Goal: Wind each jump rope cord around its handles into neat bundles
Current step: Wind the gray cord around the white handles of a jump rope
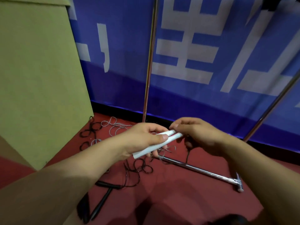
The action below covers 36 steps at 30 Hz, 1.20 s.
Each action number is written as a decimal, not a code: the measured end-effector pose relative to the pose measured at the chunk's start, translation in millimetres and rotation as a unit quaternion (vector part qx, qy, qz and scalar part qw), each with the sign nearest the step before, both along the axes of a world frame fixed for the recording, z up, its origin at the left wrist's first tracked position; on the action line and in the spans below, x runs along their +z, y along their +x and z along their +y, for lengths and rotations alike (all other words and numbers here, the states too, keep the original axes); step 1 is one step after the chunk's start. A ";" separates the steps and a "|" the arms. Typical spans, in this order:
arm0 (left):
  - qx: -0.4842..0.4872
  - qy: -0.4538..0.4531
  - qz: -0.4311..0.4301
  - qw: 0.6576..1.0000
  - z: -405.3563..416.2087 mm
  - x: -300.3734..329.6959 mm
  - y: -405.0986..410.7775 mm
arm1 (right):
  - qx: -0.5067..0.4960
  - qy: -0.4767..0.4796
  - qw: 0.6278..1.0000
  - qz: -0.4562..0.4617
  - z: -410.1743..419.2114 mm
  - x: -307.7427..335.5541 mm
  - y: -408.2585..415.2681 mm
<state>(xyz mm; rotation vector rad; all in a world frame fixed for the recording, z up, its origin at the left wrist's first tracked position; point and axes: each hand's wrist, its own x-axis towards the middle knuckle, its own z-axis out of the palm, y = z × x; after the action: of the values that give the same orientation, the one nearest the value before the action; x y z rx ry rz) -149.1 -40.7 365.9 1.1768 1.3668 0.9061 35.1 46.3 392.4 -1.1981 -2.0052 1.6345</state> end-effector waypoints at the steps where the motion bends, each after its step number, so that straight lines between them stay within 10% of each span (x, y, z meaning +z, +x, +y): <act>1: 0.002 -0.010 -0.014 1.000 2.6 -0.4 -3.6 | 0.001 -0.021 1.000 0.004 4.4 0.4 1.5; 14: 0.200 -0.107 -0.314 0.922 6.0 -10.5 -3.6 | -0.223 -0.138 0.951 0.166 0.6 -20.5 -11.1; 36: 0.277 -0.027 -0.308 0.910 18.2 3.3 10.3 | -0.041 -0.025 0.999 -0.003 -32.2 -30.1 -29.2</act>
<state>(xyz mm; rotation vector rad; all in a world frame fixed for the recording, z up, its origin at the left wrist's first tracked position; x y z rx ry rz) -138.8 -22.5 369.2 0.3726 1.1837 1.4798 5.9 14.1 362.3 -1.2875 -1.9030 1.6527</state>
